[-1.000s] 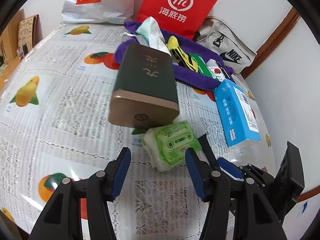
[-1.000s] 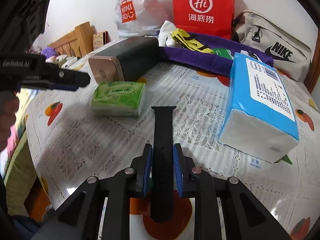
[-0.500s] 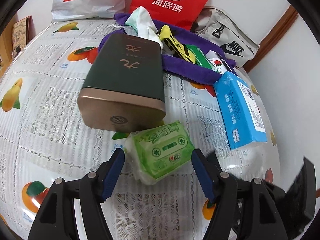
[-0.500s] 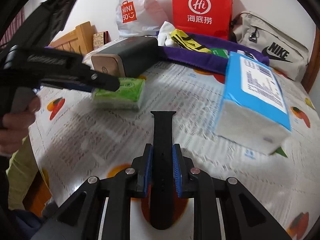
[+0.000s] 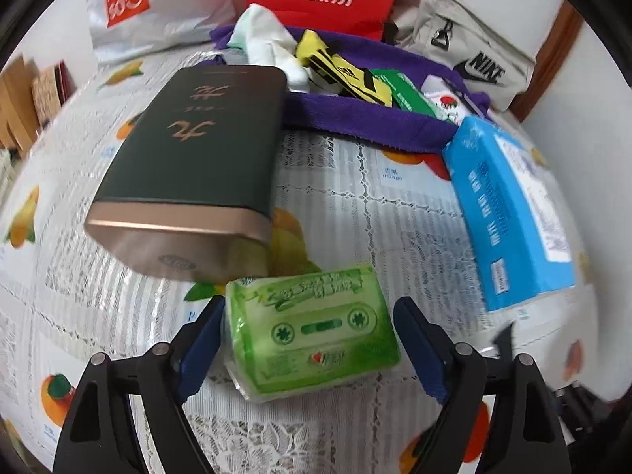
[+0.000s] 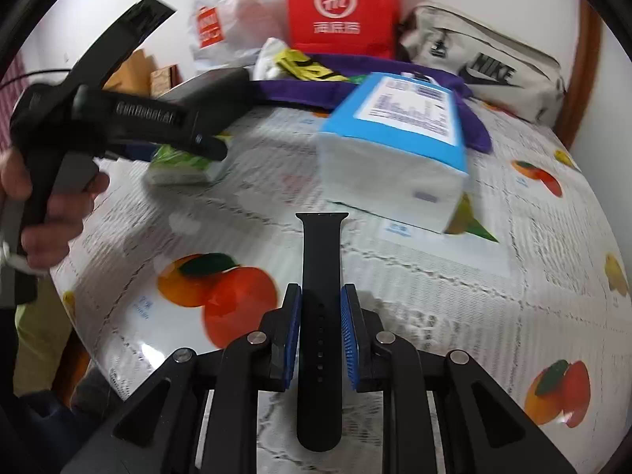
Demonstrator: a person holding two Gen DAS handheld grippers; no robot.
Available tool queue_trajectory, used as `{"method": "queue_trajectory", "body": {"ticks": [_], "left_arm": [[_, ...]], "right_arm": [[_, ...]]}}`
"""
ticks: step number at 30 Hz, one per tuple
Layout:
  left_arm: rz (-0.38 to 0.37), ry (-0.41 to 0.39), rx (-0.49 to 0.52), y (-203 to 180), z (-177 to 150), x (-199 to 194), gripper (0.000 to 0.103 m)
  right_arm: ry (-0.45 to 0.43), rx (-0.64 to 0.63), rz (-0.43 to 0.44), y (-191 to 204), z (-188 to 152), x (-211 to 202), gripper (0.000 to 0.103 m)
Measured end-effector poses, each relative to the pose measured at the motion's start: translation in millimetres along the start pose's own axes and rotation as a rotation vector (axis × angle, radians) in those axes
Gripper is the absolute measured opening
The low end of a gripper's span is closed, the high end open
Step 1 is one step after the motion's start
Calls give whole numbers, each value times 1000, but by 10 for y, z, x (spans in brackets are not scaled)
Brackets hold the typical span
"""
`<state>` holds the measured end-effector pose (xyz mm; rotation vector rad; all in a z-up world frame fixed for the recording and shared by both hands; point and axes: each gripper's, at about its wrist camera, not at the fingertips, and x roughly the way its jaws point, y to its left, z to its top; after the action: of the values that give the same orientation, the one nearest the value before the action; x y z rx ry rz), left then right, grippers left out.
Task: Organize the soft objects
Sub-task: 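Grasp the second black watch strap with the right gripper while the left grasps the green tissue pack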
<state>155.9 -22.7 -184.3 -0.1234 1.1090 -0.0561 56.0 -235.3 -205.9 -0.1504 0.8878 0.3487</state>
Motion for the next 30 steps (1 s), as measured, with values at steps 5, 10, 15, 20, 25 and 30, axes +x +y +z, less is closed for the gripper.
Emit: {"method": "queue_trajectory", "body": {"ticks": [5,10,15,20,25,30], "left_arm": [[53,-21,45,-52,-38,18,79],[49,-35,47,111,-148,-102,76],[18,-41,6,275,-233,-180,76],[-39,-44,-37,390,-289,-252,75],[-71,-62,-51,460,-330,-372,75],[-83,-85,-56,516,-339,-525,74]], "right_arm": [[-23,0,-5,11,17,39,26],[-49,35,29,16,0,44,40],[-73,19,-37,53,-25,50,21],[-70,11,-42,53,-5,37,20],[-76,16,-31,76,25,-28,20],[-103,12,-29,147,97,-153,20]]}}
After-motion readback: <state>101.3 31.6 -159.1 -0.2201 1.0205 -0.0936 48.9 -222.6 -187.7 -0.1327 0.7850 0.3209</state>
